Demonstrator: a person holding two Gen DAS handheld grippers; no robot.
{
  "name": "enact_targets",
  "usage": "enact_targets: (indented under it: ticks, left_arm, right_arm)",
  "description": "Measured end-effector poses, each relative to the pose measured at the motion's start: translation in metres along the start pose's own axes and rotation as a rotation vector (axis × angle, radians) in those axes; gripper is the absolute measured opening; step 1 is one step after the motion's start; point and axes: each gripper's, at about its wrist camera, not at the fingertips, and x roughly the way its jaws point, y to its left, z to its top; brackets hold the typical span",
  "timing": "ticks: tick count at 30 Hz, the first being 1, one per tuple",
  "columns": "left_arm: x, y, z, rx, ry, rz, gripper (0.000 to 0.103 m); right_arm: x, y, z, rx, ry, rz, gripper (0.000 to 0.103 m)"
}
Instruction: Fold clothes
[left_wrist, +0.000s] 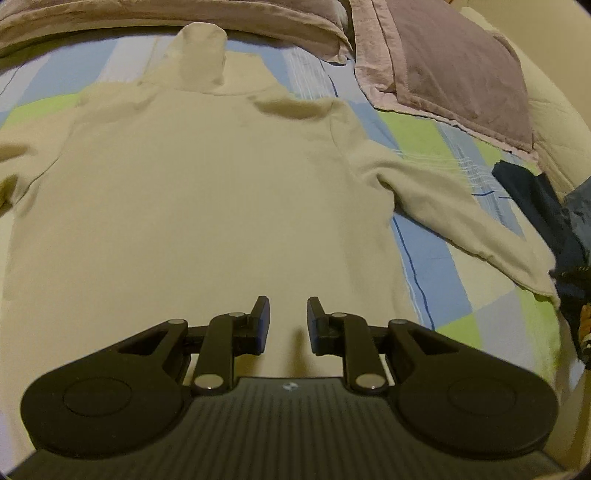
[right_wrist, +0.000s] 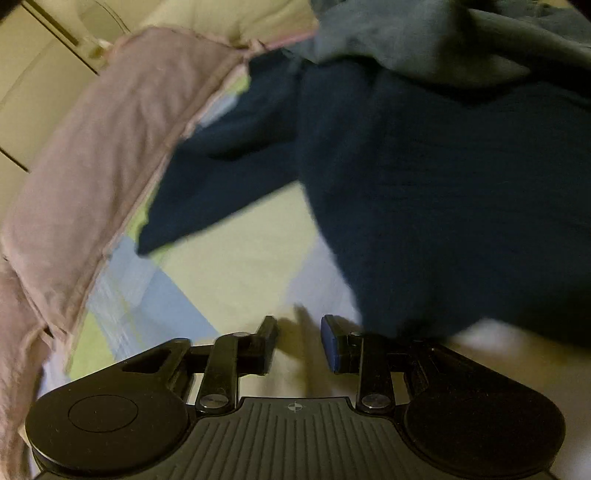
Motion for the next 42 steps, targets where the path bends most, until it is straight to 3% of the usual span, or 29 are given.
enact_targets:
  ticks: [1,3,5,7,11,12,15,17,19,21,23,29,31,34,37,38,41,42]
  left_arm:
    - [0.002,0.001,0.002,0.000,0.005,0.008,0.017]
    - [0.003,0.003,0.004,-0.004,0.004,0.018,0.017]
    - [0.003,0.006,0.005,-0.011,0.001,0.028,0.017]
    - [0.002,0.012,0.004,-0.022,-0.003,0.040,0.017]
    - [0.004,0.028,-0.005,-0.062,0.016,0.075,0.017]
    - [0.003,0.031,-0.008,-0.067,0.022,0.081,0.017]
    - [-0.004,0.042,-0.018,-0.073,0.025,0.097,0.017]
    - [-0.010,0.050,-0.026,-0.082,0.025,0.109,0.017]
    - [-0.017,0.058,-0.034,-0.093,0.026,0.120,0.017]
    - [-0.023,0.068,-0.044,-0.109,0.029,0.129,0.017]
    - [-0.029,0.077,-0.051,-0.122,0.025,0.125,0.017]
    - [-0.055,0.101,-0.075,-0.125,0.018,0.103,0.017]
    - [-0.064,0.110,-0.087,-0.137,0.040,0.091,0.017]
    - [-0.083,0.123,-0.114,-0.158,0.081,0.070,0.017]
    - [-0.103,0.131,-0.142,-0.159,0.168,0.061,0.018]
    - [-0.109,0.132,-0.149,-0.155,0.205,0.062,0.018]
    - [-0.135,0.133,-0.162,-0.153,0.337,0.099,0.019]
    - [-0.148,0.132,-0.158,-0.150,0.335,0.106,0.019]
  right_arm:
    - [0.004,0.007,0.002,-0.059,0.010,-0.003,0.000]
    - [0.002,0.024,0.003,-0.226,-0.022,-0.039,0.000]
    - [-0.007,0.030,0.006,-0.291,-0.116,-0.074,0.000]
    - [-0.013,0.026,0.012,-0.258,-0.197,-0.121,0.000]
    - [0.017,0.025,0.012,-0.286,-0.120,-0.226,0.001]
    - [0.020,0.030,0.011,-0.314,-0.129,-0.249,0.003]
    - [0.017,0.044,0.010,-0.318,-0.166,-0.326,0.032]
    - [0.008,0.059,0.008,-0.311,-0.232,-0.374,0.032]
    - [-0.005,0.086,-0.008,-0.392,-0.265,-0.374,0.032]
    - [-0.017,0.115,-0.037,-0.477,-0.216,-0.248,0.032]
    - [-0.027,0.151,-0.080,-0.581,-0.098,-0.089,0.032]
    - [-0.065,0.241,-0.249,-0.909,0.128,0.278,0.032]
    - [-0.078,0.249,-0.296,-0.966,0.163,0.289,0.032]
    - [-0.095,0.238,-0.351,-1.002,0.226,0.238,0.032]
    - [-0.115,0.215,-0.394,-1.039,0.335,0.099,0.032]
    - [-0.127,0.208,-0.405,-1.051,0.334,0.065,0.032]
    - [-0.151,0.198,-0.418,-1.028,0.438,-0.074,0.032]
    - [-0.158,0.199,-0.417,-0.989,0.469,-0.114,0.032]
